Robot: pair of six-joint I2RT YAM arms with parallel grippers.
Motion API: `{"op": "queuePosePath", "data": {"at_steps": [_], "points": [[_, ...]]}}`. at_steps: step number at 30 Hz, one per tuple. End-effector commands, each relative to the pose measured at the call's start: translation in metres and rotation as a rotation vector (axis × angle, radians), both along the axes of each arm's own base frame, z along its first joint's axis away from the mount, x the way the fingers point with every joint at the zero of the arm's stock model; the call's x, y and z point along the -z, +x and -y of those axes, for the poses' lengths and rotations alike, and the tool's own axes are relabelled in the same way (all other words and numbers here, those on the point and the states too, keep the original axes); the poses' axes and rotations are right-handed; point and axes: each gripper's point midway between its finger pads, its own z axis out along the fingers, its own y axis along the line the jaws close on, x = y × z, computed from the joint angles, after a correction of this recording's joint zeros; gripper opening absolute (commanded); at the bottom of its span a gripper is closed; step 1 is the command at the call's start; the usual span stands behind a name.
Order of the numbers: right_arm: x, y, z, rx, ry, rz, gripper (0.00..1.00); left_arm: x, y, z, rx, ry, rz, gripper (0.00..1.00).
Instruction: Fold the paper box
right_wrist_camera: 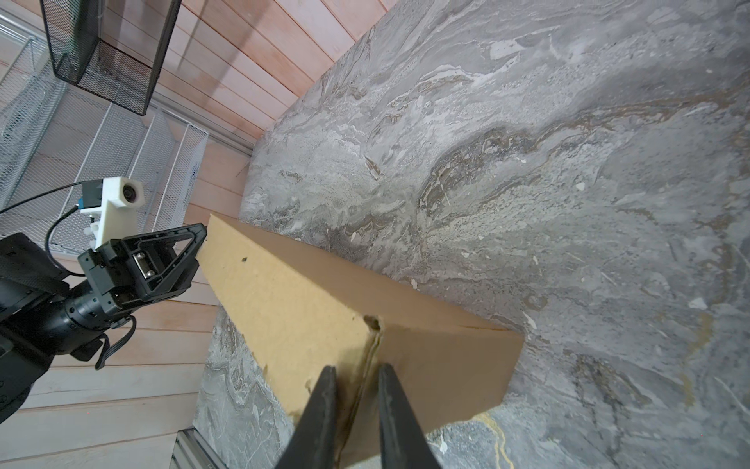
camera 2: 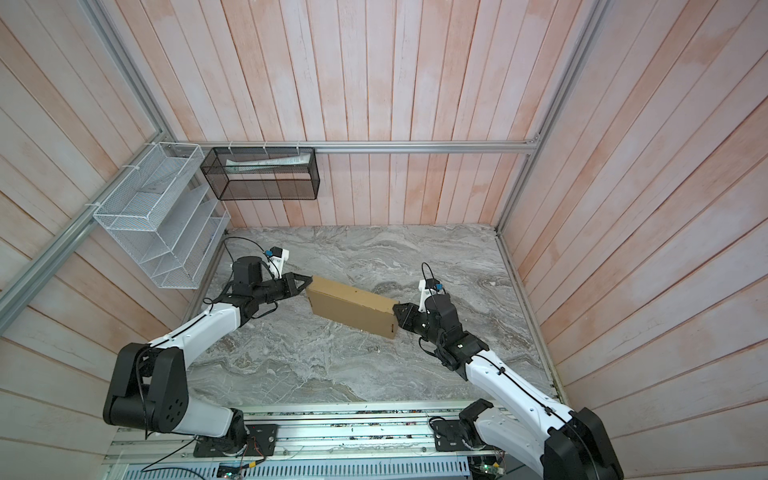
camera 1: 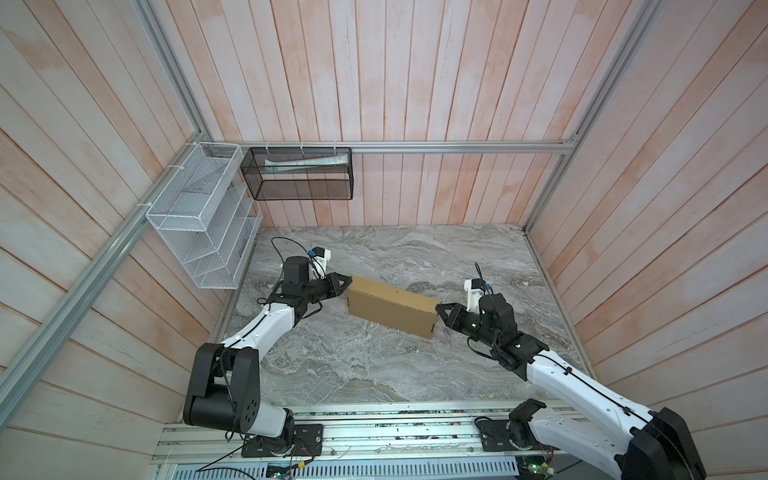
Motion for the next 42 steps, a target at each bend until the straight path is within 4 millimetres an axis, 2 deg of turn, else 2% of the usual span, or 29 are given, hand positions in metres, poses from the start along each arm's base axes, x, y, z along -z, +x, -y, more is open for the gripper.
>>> {"op": "queuePosePath", "data": {"at_steps": [1,5,16,29,35,42], "points": [[0.028,-0.004,0.007,-0.018,-0.058,-0.056,0.2,0.042,-0.019,-0.006,-0.023,0.044,-0.144,0.14],[0.035,-0.002,0.007,-0.036,-0.066,-0.073,0.2,0.036,-0.02,-0.007,-0.025,0.024,-0.142,0.13],[0.035,0.005,0.007,-0.04,-0.078,-0.067,0.2,0.0,-0.014,-0.016,-0.023,-0.041,-0.086,0.29],[0.023,0.008,0.013,-0.034,-0.088,-0.034,0.34,-0.03,-0.008,-0.016,0.016,-0.098,-0.045,0.33],[0.019,0.008,0.015,-0.036,-0.09,-0.023,0.36,-0.03,-0.008,-0.011,0.064,-0.106,-0.056,0.33],[0.018,0.008,0.013,-0.051,-0.088,-0.023,0.36,-0.018,-0.012,-0.009,0.086,-0.104,-0.093,0.33]]}}
